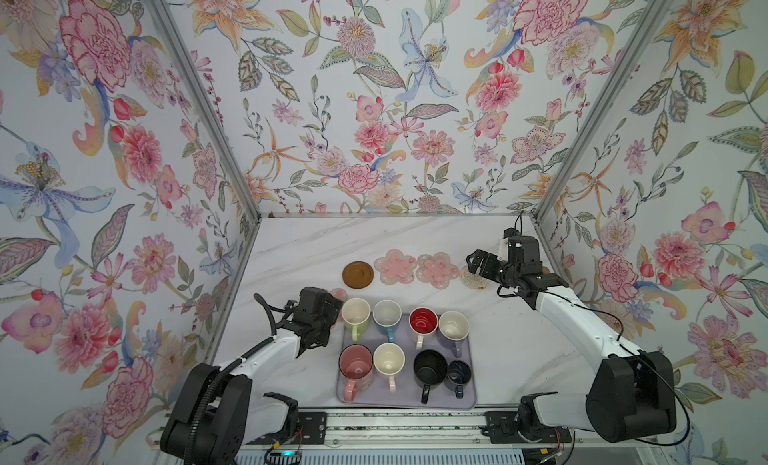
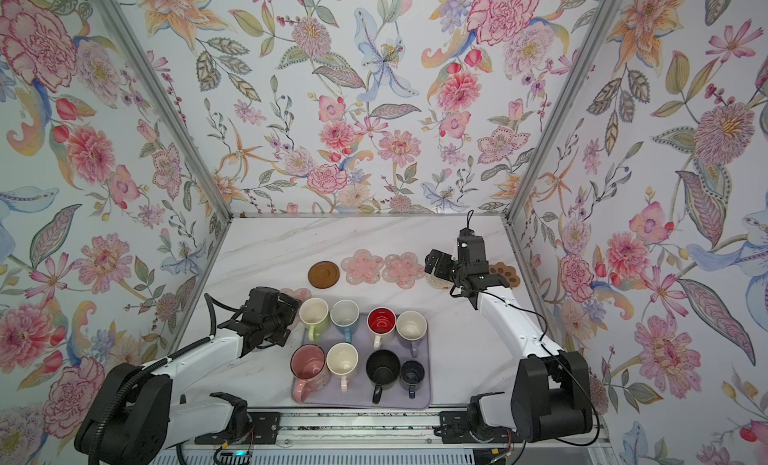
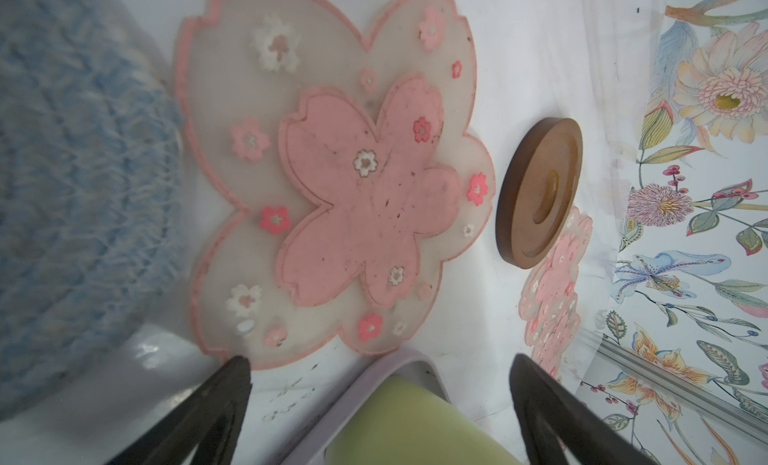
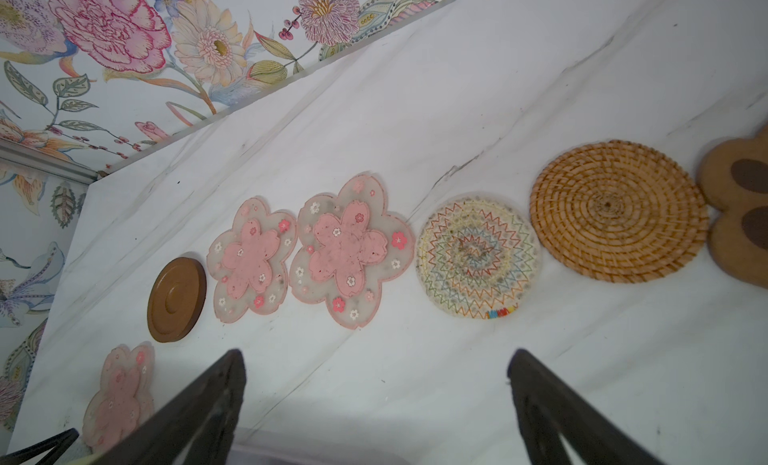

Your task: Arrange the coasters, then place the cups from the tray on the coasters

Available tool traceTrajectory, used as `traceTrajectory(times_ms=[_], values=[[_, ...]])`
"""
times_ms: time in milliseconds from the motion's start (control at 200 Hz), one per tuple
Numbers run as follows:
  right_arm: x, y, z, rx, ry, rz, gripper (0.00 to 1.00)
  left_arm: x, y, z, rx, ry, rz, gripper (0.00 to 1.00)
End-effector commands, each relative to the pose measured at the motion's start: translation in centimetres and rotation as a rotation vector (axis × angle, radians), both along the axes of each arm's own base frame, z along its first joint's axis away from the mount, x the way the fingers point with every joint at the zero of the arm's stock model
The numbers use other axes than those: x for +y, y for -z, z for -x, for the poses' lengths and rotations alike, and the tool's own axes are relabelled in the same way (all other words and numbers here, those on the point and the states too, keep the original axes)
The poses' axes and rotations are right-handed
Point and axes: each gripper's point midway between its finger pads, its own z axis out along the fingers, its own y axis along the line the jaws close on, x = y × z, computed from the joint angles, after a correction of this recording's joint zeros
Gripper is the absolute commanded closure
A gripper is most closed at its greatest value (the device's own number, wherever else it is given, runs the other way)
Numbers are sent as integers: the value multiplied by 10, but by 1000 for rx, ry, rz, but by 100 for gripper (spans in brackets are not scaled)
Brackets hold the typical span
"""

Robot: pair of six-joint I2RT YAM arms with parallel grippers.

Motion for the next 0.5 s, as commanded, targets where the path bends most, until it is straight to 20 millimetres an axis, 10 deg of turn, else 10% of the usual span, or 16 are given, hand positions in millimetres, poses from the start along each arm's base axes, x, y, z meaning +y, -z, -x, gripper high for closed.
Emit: traceTrajectory(times_ms=[0, 490], values=[[4, -10, -4, -17, -5, -3, 1, 10, 20, 3, 49, -34, -63, 1], [-2, -15, 2, -22, 6, 21, 1, 52, 4, -34, -31, -104, -177, 1]])
